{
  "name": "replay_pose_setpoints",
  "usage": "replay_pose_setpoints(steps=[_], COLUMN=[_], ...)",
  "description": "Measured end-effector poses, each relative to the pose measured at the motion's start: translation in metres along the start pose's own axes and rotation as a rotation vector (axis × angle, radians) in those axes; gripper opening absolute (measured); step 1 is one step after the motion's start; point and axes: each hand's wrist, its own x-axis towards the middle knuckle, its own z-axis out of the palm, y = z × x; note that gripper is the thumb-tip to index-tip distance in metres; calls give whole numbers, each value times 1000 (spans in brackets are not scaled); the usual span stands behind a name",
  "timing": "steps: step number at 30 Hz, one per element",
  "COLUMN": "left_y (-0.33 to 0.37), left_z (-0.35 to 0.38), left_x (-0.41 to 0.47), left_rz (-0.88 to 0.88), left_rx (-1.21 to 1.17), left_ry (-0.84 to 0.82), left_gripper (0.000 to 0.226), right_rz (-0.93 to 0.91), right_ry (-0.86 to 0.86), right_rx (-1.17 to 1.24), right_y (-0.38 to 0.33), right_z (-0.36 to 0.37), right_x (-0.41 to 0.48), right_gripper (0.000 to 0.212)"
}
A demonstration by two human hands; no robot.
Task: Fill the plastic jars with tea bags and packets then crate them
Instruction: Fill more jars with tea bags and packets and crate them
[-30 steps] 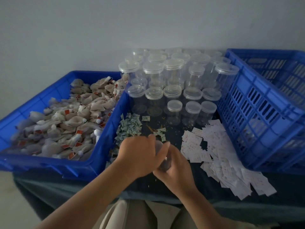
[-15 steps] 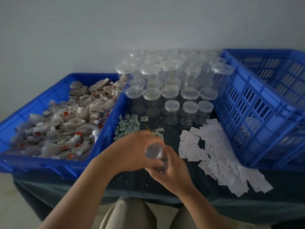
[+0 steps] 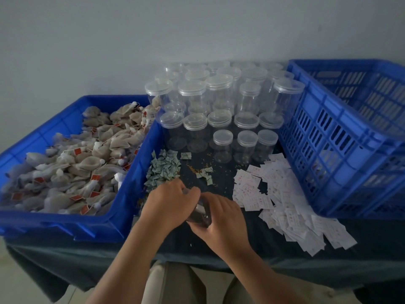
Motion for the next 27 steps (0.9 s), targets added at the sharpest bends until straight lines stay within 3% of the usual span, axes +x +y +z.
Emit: replay_pose_setpoints(steps=[2,3,6,8,9,14,17,19,21,25,27], left_y=[-3,-6,-21,-28,-29,-30,-36,-35,-30,-31,-42], left_z=[-6,-10,-20,-10,0,56,61,56,44,-16,-58], left_x=[9,14,24,34,37,43,50,52,48,28,23], left_rz=[44,24,-270,-365,-341,132,179,170,226,391,376], left_rx=[245,211,-444,-815,-866,-288,-14,25,-71,-152,-169], left_ry=[-189,-268,-436,-368,-296,201,354,312,284,450,487], left_gripper=[39,32,29,26,22,18,29,45,47,21,14], right_rz=[-25,-40,52,237,312,420,394,362,349,333,336], right_ry=[8,13,13,-1,5,9,-27,-44,-63,-91,-111], right_rx=[-26,-26,131,314,387,520,508,480,457,414,410], right_y=[0,0,2,2,2,7,6,5,6,8,8], right_z=[2,2,-4,-13,-15,-16,-15,-15,-15,-16,-16], right_x=[-2,-2,1,4,6,9,8,7,7,6,7], right_gripper=[56,56,55,58,59,57,57,58,60,56,51])
